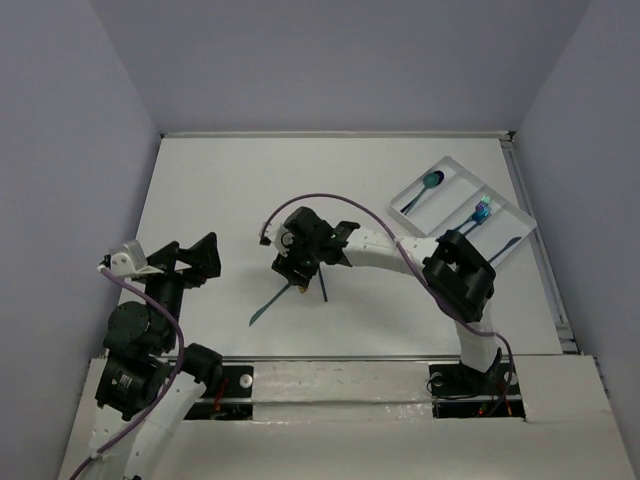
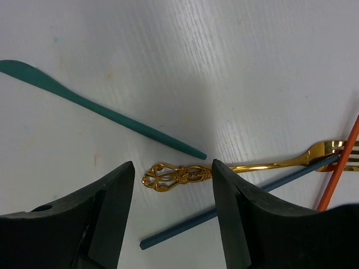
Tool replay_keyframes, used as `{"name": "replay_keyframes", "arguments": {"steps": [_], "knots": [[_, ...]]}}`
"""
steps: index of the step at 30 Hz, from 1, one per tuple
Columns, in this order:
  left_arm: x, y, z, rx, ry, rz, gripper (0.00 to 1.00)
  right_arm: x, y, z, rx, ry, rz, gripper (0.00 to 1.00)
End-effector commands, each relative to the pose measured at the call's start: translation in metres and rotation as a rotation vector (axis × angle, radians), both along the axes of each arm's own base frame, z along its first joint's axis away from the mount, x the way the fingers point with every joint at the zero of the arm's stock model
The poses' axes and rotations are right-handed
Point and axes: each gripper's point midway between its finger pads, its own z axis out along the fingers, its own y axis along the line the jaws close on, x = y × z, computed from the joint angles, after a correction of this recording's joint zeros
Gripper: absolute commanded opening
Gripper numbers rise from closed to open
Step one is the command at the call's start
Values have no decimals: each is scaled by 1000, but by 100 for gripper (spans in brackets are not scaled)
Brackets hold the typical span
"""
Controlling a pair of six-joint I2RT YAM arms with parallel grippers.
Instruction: Sort the eating utensils into containers
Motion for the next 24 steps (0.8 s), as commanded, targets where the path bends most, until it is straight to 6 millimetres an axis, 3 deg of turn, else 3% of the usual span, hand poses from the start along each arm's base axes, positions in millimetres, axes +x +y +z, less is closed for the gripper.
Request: {"name": "replay_keyframes", "arguments": {"steps": [1,4,17,24], "knots": [[-8,7,25,-24,-76,20,99,12,12,13,-45,-98,53,65],[-7,7,22,-19,-70,18,99,4,24,8,-70,-100,95,66],[-9,6,24,-21,-80,7,99,-19,30,-35,-179,-56,159,64],[-11,3,24,-24,-87,-10,99,-20,42,-50,-151,-44,143,50]]}}
